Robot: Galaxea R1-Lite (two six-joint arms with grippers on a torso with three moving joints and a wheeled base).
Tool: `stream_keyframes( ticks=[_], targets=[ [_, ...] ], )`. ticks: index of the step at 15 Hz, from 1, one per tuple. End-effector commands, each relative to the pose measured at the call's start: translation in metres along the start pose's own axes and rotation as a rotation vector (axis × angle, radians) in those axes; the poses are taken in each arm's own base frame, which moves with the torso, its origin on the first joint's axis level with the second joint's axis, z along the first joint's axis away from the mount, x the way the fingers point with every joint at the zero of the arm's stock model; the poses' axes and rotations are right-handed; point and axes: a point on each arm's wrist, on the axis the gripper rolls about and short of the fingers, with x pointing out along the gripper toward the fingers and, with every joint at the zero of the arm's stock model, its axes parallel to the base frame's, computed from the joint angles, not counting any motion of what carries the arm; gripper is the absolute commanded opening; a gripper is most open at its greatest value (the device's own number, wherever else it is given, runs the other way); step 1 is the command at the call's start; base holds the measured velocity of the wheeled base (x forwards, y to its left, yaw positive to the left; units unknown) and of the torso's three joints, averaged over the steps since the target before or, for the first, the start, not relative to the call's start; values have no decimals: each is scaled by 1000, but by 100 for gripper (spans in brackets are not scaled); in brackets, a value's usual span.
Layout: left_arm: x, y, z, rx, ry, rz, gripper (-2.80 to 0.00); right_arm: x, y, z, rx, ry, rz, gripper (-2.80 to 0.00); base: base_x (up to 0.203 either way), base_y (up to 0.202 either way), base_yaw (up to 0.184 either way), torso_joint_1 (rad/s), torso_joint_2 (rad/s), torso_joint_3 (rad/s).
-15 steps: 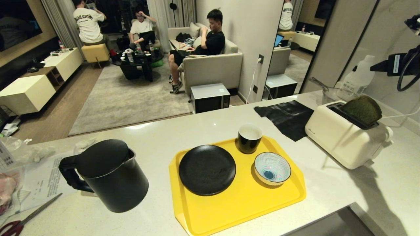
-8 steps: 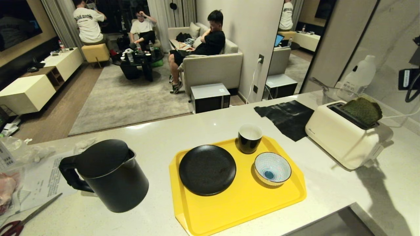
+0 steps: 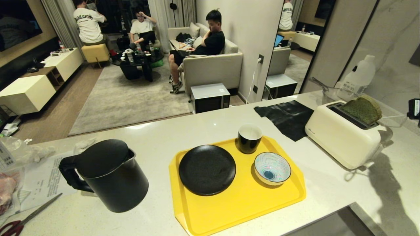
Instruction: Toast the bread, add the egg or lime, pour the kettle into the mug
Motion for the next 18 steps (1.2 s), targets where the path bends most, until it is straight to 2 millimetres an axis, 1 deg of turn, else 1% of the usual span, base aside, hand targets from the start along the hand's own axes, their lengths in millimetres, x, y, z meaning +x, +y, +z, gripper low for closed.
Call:
stream_keyframes(
  ticks=[1, 2, 3, 4, 6, 12, 15, 18],
  targets=[
    [0, 0, 0, 1, -3, 0, -280, -11, -12, -10, 3, 19, -10, -280, 0, 0, 0, 0, 0, 0],
    [0, 0, 0, 1, -3, 0, -280, -14, -15, -13, -3, 21, 14, -280, 0, 0, 0, 0, 0, 0],
    [0, 0, 0, 1, -3, 0, -280, -20, -16, -15, -9, 15, 65, -280, 0, 0, 0, 0, 0, 0],
    [0, 0, 0, 1, -3, 0, -280, -27, -15, -19, -15, 44, 113, -280, 0, 0, 0, 0, 0, 0],
    [0, 0, 0, -1, -3, 0, -280, -31, -13, -25, -38, 87, 186, -280, 0, 0, 0, 0, 0, 0],
    [0, 0, 0, 0, -3, 0, -280, -2, -14, -30, -32, 123, 274, -280, 0, 0, 0, 0, 0, 0],
    [0, 0, 0, 1, -3, 0, -280, 1, -13, -30, -21, 113, 328, -280, 0, 0, 0, 0, 0, 0],
    [0, 0, 0, 0, -3, 0, -280, 5, -12, -31, -21, 121, 340, -280, 0, 0, 0, 0, 0, 0]
  ],
)
